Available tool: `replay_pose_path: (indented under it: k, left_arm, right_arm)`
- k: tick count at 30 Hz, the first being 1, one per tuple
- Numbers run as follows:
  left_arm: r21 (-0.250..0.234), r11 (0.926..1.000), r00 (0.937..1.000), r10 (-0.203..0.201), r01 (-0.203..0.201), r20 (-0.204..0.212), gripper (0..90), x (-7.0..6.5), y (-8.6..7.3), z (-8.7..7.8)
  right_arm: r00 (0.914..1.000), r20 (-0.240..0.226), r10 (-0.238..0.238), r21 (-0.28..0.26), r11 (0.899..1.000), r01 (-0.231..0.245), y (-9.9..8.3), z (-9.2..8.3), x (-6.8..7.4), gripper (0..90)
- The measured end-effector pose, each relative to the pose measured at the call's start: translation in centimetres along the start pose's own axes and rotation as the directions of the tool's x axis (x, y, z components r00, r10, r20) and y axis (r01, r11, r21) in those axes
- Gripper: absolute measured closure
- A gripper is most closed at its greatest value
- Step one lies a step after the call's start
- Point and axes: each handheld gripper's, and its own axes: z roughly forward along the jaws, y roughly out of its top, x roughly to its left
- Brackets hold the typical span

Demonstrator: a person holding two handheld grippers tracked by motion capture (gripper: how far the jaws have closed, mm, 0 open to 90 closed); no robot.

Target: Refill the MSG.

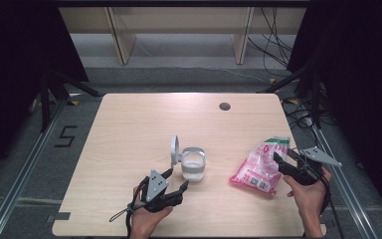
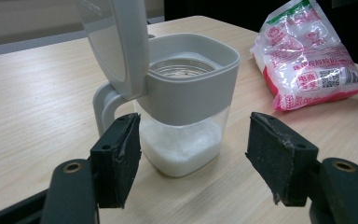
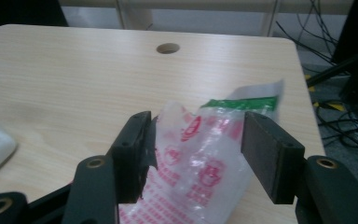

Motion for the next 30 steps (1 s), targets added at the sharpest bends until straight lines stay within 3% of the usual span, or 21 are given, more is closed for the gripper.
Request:
replay_pose_path:
  k: [1, 2, 3, 4, 6, 7, 8, 10, 11, 12, 14, 15, 17, 18, 19, 21, 22, 23, 25, 26, 30]
  left_arm:
    - [0.0, 1.0, 1.0, 0.001, -0.001, -0.001, 34.0, 0.1, 0.0, 0.0]
    - [-0.003, 1.0, 1.0, -0.003, 0.003, -0.005, 34.0, 0.2, 0.0, 0.0]
    - [-0.005, 1.0, 1.0, -0.006, 0.006, -0.006, 34.0, 0.2, 0.1, 0.0]
    - [-0.002, 1.0, 1.0, 0.0, 0.0, -0.007, 34.0, 0.3, 0.1, -0.1]
    - [-0.01, 0.9999, 0.9999, -0.005, 0.005, -0.011, 34.0, 0.6, 0.1, -0.1]
    - [-0.01, 0.9999, 0.9999, -0.004, 0.004, -0.01, 34.0, 0.7, 0.1, 0.0]
    - [-0.008, 1.0, 0.9998, -0.001, 0.001, -0.018, 34.0, 0.8, 0.2, -0.1]
    - [-0.004, 0.9999, 0.9996, 0.017, -0.017, -0.023, 33.9, 1.1, 0.3, -0.2]
    - [-0.011, 0.9999, 0.9995, -0.008, 0.007, -0.029, 33.9, 1.3, 0.3, -0.3]
    - [-0.008, 1.0, 0.9992, -0.005, 0.005, -0.039, 33.9, 1.4, 0.3, -0.4]
    - [-0.013, 0.9998, 0.9991, -0.014, 0.014, -0.039, 34.0, 1.6, 0.4, -0.5]
    - [-0.017, 0.9998, 0.999, -0.009, 0.009, -0.043, 34.0, 1.8, 0.4, -0.6]
    - [-0.02, 0.9996, 0.9989, -0.018, 0.017, -0.044, 34.2, 2.0, 0.4, -0.6]
    - [-0.015, 0.9998, 0.9984, -0.015, 0.014, -0.055, 34.6, 2.1, 0.5, -0.8]
    - [-0.017, 0.9998, 0.9986, 0.008, -0.009, -0.053, 35.1, 2.3, 0.6, -0.8]
    - [-0.022, 0.9996, 0.9979, -0.02, 0.019, -0.061, 35.6, 2.4, 0.6, -0.9]
    - [-0.019, 0.9998, 0.998, -0.001, 0.0, -0.064, 36.0, 2.7, 0.7, -1.0]
    - [-0.024, 0.9996, 0.9977, -0.014, 0.012, -0.066, 36.2, 2.7, 0.7, -1.0]
    - [-0.022, 0.9997, 0.9974, 0.004, -0.006, -0.073, 38.2, 3.1, 0.8, -1.2]
    - [-0.026, 0.9995, 0.997, -0.018, 0.016, -0.075, 39.1, 3.2, 0.8, -1.3]
    - [-0.019, 0.9997, 0.9954, 0.01, -0.012, -0.095, 42.3, 4.1, 0.7, -1.6]
  right_arm:
    - [0.9991, -0.019, -0.038, 0.001, 0.999, 0.038, 0.0, 0.0, 0.1, 44.2]
    - [0.9998, -0.021, -0.004, 0.013, 1.0, 0.004, 0.0, -0.1, 0.6, 44.2]
    - [0.9985, -0.033, -0.043, 0.004, 0.999, 0.043, -0.1, -0.1, 0.8, 44.2]
    - [0.9991, -0.042, -0.013, -0.002, 1.0, 0.013, -0.2, -0.1, 1.2, 44.2]
    - [0.9979, -0.06, -0.026, 0.024, 0.999, 0.027, -0.3, -0.2, 1.9, 44.1]
    - [0.9945, -0.079, -0.07, 0.008, 0.997, 0.07, -0.5, 0.1, 2.0, 44.0]
    - [0.9955, -0.087, -0.038, 0.03, 0.999, 0.041, -0.6, -0.1, 2.4, 43.9]
    - [0.9924, -0.103, -0.067, 0.024, 0.997, 0.069, -0.8, -0.1, 2.9, 43.3]
    - [0.9896, -0.109, -0.094, 0.017, 0.995, 0.097, -0.9, -0.1, 3.0, 43.1]
    - [0.9876, -0.136, -0.079, 0.025, 0.996, 0.083, -0.9, -0.3, 3.3, 42.8]
    - [0.9847, -0.143, -0.099, 0.027, 0.994, 0.104, -1.1, -0.4, 3.7, 42.4]
    - [0.9862, -0.144, -0.081, 0.04, 0.995, 0.088, -1.2, -0.5, 4.1, 42.3]
    - [0.9806, -0.157, -0.118, 0.02, 0.992, 0.122, -1.3, -0.6, 4.1, 42.0]
    - [0.9833, -0.156, -0.094, 0.03, 0.995, 0.1, -1.4, -0.8, 4.4, 41.8]
    - [0.9787, -0.171, -0.113, 0.026, 0.993, 0.119, -1.4, -0.8, 4.2, 41.7]
    - [0.982, -0.166, -0.091, 0.035, 0.995, 0.098, -1.7, -1.0, 4.5, 41.4]
    - [0.9805, -0.17, -0.099, 0.036, 0.994, 0.106, -1.8, -1.0, 4.5, 41.3]
    - [0.9767, -0.181, -0.115, 0.051, 0.991, 0.126, -2.0, -1.0, 4.4, 41.2]
    - [0.9792, -0.179, -0.096, 0.064, 0.992, 0.109, -2.3, -1.1, 4.7, 41.0]
    - [0.9738, -0.191, -0.123, 0.038, 0.99, 0.132, -2.4, -0.9, 4.6, 40.9]
    - [0.9754, -0.189, -0.113, 0.063, 0.99, 0.127, -2.8, -1.0, 4.9, 40.6]
